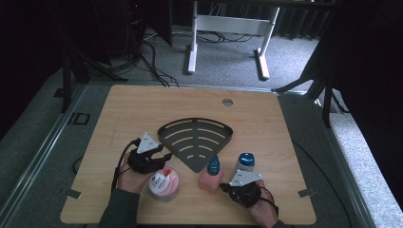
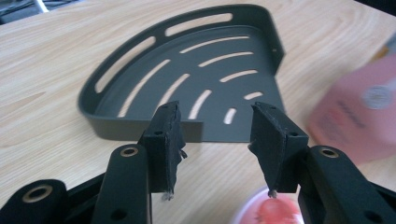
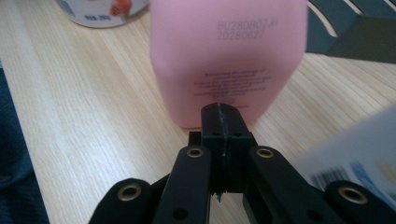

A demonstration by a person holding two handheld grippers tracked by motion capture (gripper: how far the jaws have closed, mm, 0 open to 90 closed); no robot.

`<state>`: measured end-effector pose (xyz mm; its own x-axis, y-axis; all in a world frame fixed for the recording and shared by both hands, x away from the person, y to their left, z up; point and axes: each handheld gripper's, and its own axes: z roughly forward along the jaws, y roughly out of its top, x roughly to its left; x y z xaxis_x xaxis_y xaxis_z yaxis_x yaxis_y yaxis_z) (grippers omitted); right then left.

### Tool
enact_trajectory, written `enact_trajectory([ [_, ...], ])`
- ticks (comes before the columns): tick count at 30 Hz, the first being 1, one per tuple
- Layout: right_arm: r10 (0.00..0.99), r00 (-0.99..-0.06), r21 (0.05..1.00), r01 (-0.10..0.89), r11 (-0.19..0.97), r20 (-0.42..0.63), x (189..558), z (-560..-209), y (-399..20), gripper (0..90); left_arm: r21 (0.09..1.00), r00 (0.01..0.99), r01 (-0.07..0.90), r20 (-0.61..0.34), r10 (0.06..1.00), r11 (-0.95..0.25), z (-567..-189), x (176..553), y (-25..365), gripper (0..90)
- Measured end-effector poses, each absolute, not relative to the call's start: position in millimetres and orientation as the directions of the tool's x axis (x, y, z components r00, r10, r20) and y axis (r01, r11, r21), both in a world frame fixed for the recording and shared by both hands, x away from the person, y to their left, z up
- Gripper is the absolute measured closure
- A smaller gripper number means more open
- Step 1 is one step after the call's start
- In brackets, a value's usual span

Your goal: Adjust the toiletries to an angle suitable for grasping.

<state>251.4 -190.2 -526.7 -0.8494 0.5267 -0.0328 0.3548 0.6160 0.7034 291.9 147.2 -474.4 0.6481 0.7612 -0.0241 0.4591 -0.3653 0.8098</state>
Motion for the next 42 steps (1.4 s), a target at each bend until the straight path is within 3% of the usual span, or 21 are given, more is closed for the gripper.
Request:
enact_trajectory([
  [20,0.601,-0.791,0.709,0.361,0.605,-0.11,253.1,-521.3,-189.4,90.0,0.79,0.809,0.377,-0.027,0.587,-0.483,-456.4,272.3,87.1,48.9],
  [42,0.544,-0.836,0.709,0.337,0.619,-0.078,255.6,-521.7,-178.4,90.0,0.761,0.859,0.349,-0.027,0.511,-0.547,-451.9,277.3,47.6,45.2],
])
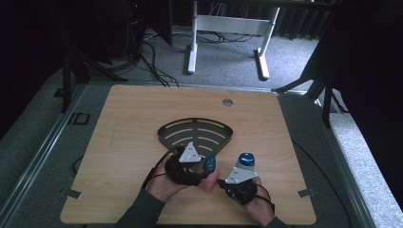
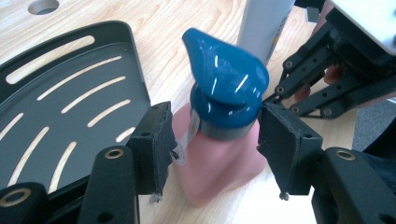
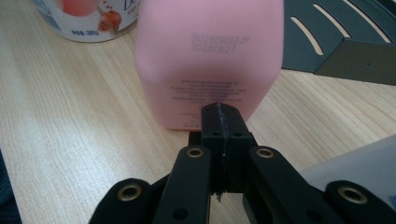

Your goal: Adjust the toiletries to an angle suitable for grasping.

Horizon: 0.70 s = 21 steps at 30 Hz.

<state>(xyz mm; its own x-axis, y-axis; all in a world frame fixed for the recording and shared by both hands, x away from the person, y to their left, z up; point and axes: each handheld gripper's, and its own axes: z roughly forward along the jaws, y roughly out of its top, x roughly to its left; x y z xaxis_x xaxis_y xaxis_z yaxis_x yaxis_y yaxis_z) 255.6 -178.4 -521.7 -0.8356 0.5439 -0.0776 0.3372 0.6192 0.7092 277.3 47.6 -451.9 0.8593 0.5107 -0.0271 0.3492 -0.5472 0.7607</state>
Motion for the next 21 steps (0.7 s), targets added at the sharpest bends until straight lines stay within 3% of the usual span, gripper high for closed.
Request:
enact_trajectory([
  [21,0.525,-0.848,0.704,0.327,0.63,-0.076,254.9,-523.9,-176.0,90.0,0.72,0.858,0.37,-0.023,0.512,-0.587,-449.1,289.2,21.6,49.8],
])
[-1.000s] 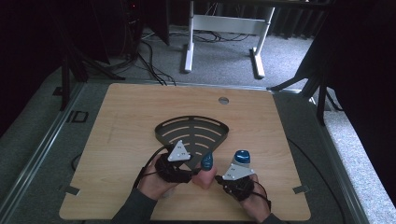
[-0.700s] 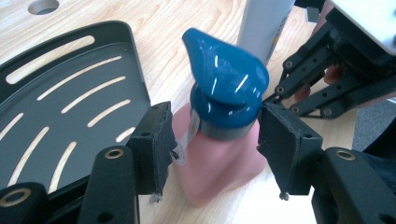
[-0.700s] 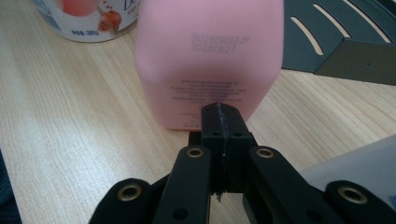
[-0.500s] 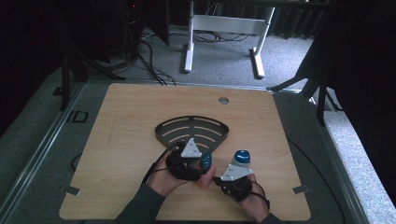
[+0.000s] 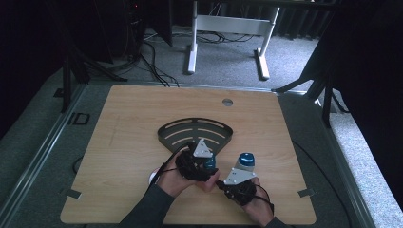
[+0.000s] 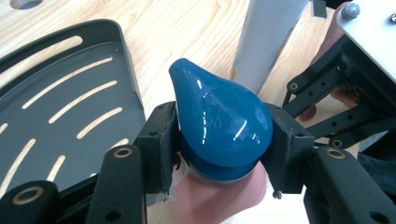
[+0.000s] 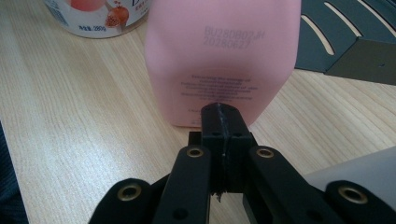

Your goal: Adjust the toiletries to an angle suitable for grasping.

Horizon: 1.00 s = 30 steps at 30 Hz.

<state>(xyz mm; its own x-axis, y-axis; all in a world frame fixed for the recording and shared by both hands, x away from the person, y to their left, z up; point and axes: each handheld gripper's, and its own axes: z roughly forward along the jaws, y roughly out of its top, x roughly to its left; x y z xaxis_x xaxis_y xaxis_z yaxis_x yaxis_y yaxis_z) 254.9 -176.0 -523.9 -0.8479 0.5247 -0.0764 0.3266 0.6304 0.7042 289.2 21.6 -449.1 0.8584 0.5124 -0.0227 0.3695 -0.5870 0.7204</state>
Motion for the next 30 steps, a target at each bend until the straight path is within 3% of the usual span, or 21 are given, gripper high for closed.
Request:
enact_trajectory([
  [22,0.517,-0.853,0.702,0.324,0.634,-0.074,253.3,-525.4,-177.3,90.0,0.701,0.848,0.375,0.005,0.529,-0.607,-443.6,290.5,27.0,53.2],
  [30,0.52,-0.852,0.699,0.331,0.634,-0.069,252.5,-526.7,-176.6,89.9,0.726,0.841,0.393,-0.034,0.541,-0.565,-432.3,293.3,43.6,53.3],
])
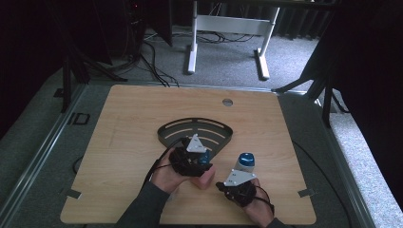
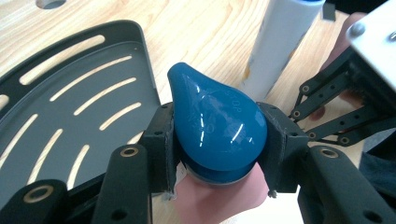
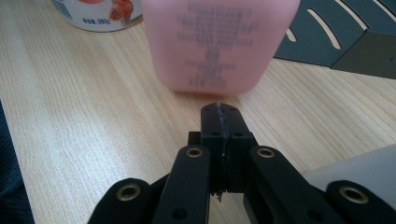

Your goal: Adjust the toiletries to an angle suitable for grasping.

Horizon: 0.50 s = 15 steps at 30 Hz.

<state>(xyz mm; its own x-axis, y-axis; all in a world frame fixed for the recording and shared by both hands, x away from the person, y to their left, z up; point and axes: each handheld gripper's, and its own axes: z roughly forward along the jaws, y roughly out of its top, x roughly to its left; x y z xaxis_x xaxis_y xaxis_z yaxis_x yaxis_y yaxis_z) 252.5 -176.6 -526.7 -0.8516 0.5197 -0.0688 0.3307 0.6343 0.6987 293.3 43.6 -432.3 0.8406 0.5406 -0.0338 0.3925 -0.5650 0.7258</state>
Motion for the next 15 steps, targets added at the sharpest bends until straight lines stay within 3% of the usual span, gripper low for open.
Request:
enact_trajectory([
  [15,0.512,-0.856,0.691,0.33,0.643,-0.068,250.9,-528.1,-177.5,89.9,0.792,0.716,0.419,0.014,0.698,-0.445,-383.1,298.6,120.5,53.3],
])
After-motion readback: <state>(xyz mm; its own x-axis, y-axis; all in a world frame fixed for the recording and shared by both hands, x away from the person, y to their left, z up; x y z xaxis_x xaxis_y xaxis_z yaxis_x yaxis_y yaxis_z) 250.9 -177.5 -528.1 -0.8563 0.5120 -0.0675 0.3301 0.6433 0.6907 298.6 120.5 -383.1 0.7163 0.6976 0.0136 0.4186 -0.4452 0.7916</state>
